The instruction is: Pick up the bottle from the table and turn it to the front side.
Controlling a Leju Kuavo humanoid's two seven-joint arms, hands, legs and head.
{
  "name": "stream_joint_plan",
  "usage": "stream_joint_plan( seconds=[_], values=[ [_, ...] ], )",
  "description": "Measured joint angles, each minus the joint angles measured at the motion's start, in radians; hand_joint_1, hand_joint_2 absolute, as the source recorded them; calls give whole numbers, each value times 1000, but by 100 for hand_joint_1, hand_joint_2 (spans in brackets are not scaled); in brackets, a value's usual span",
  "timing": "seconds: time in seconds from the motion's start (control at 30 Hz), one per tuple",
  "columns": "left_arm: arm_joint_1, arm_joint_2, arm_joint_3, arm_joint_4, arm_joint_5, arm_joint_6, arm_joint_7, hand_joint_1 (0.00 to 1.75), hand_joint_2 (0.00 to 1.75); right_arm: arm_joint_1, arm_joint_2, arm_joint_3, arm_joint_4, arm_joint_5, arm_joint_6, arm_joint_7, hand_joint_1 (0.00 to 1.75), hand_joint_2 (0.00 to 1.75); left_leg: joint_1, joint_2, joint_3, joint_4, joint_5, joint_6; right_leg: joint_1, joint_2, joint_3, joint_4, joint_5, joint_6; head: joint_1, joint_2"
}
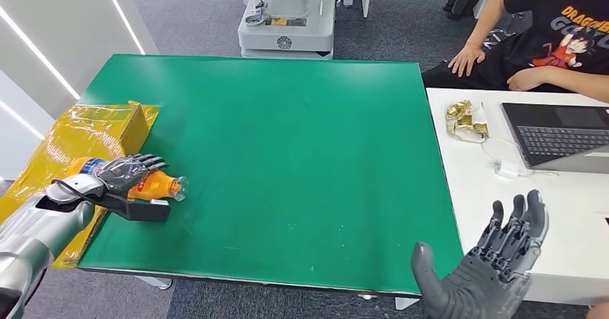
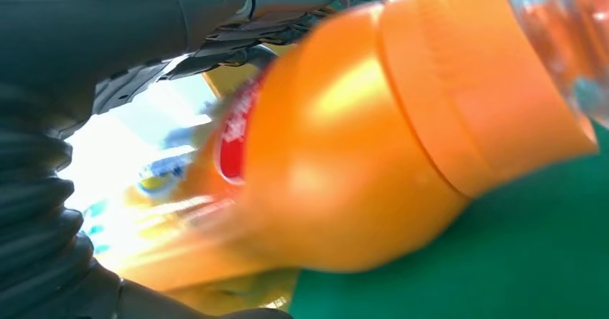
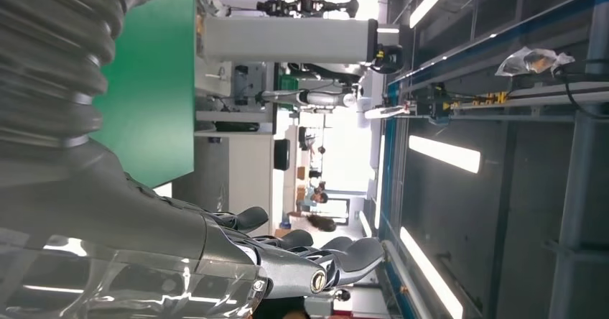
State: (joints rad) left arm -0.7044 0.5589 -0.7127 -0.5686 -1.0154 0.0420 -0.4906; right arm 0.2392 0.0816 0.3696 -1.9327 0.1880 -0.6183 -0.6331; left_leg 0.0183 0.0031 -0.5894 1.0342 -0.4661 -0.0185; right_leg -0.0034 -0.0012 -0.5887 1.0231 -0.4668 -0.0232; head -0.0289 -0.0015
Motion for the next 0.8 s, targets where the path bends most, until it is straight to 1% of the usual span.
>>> stream_joint_plan(
  seconds=[0.3,0.47,0.57,0.63,0.77,0.8],
  values=[
    [-19,46,5,-144,-14,0,20,0,175,20,-15,0,-5,2,-52,-4,0,175,0,0,0,0,0,0,0,0,0,0,0,0,0,0],
    [-10,83,32,-248,-7,10,51,0,175,26,-21,0,-6,5,-35,5,0,175,0,1,0,0,0,0,0,1,0,0,0,0,0,0],
    [36,119,73,-336,12,28,70,0,175,26,-22,0,-6,9,-13,8,0,175,0,3,0,0,-1,-1,0,3,-1,0,0,0,0,0],
    [91,134,124,-407,22,55,78,0,175,25,-22,0,-5,11,-4,11,0,175,0,3,0,0,-1,-1,0,3,-1,0,0,0,0,0],
    [210,135,251,-539,27,111,64,0,175,25,-23,0,-2,12,-1,12,0,175,0,3,-1,0,-1,-1,0,3,-2,0,0,0,0,0],
    [224,134,267,-552,28,118,59,0,175,25,-23,0,-1,12,-1,12,0,175,0,3,-1,0,-1,-1,0,3,-2,-1,0,0,0,0]
  ],
)
